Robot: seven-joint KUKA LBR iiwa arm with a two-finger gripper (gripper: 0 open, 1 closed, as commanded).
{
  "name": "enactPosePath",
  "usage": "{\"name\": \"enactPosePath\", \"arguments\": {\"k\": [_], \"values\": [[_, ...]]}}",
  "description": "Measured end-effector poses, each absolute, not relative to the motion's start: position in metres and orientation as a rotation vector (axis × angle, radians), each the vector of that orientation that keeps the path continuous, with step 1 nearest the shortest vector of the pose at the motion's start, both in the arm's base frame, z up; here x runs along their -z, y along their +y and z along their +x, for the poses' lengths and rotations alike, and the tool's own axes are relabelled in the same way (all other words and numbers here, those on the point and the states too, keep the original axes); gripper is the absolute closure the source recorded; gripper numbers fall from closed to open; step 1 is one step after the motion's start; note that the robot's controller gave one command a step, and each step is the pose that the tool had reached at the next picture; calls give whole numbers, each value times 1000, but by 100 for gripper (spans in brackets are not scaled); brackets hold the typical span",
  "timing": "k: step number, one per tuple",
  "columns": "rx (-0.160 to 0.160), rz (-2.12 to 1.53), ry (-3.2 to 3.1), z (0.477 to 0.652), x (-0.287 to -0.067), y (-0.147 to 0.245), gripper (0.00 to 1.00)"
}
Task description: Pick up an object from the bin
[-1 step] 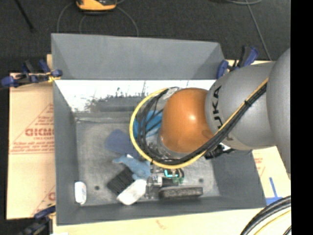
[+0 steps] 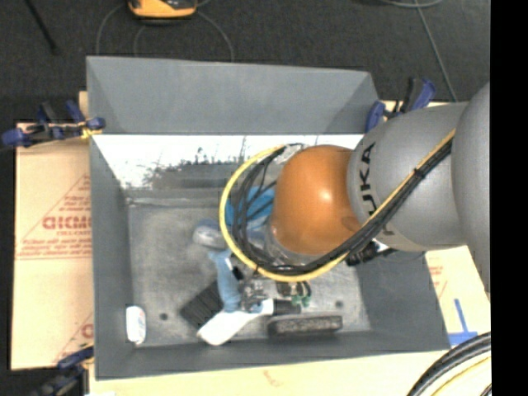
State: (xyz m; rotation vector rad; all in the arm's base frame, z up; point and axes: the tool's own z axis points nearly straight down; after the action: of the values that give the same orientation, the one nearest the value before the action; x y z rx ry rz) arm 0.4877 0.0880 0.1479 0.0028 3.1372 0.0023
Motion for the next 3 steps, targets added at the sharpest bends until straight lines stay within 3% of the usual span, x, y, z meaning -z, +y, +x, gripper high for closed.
{"name": "enactPosePath", "arguments": {"k": [1,2,3], "values": [[-2,4,3137,488,-148,88,100],[1,-5,3146,491,-196,103,100],[-5,-4,3128,491,-205,111,100]]}}
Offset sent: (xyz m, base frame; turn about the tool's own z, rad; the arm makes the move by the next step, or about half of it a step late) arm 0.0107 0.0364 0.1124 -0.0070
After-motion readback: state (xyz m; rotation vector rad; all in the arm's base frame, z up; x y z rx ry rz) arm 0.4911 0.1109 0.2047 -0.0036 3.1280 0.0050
